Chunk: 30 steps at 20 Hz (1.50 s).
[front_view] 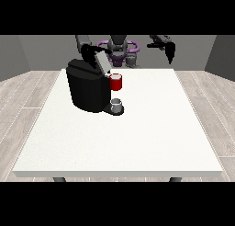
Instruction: Insert the coffee pod into the coffee machine and close the lid
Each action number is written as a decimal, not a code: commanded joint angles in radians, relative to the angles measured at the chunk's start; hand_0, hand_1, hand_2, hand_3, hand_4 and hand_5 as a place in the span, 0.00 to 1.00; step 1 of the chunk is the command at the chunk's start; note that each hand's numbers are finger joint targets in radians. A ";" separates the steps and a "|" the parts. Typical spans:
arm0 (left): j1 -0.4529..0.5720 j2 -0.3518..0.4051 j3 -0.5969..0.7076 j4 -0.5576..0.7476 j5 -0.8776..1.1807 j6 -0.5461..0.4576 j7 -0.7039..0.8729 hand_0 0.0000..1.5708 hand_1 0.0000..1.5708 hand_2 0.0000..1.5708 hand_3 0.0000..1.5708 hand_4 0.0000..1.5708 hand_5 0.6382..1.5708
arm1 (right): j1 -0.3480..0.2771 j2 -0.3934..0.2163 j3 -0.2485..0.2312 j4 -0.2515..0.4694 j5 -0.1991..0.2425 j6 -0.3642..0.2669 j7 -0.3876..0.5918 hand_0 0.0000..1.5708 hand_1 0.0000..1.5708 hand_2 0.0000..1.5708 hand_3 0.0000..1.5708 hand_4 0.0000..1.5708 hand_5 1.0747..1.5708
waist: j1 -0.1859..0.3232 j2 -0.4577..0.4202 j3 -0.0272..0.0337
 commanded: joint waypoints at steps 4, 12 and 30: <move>0.033 0.028 -0.002 0.003 -0.012 0.004 -0.029 0.00 0.00 0.00 0.00 0.00 1.00 | -0.035 -0.004 0.013 0.045 0.028 0.009 0.019 0.00 0.00 0.00 0.00 0.00 1.00 | 0.000 0.013 0.0027; 0.022 0.023 -0.002 0.050 -0.002 0.020 -0.034 0.00 0.00 0.00 0.00 0.00 1.00 | -0.141 0.025 0.042 0.044 0.053 0.002 0.097 0.00 0.00 0.00 0.00 0.14 1.00 | -0.002 0.008 0.0026; 0.040 0.017 -0.027 0.023 0.015 0.026 -0.052 0.00 0.00 0.00 0.00 0.08 1.00 | -0.106 0.144 0.104 0.045 0.119 -0.016 -0.079 0.00 0.00 0.00 0.00 0.08 1.00 | -0.006 -0.023 0.0029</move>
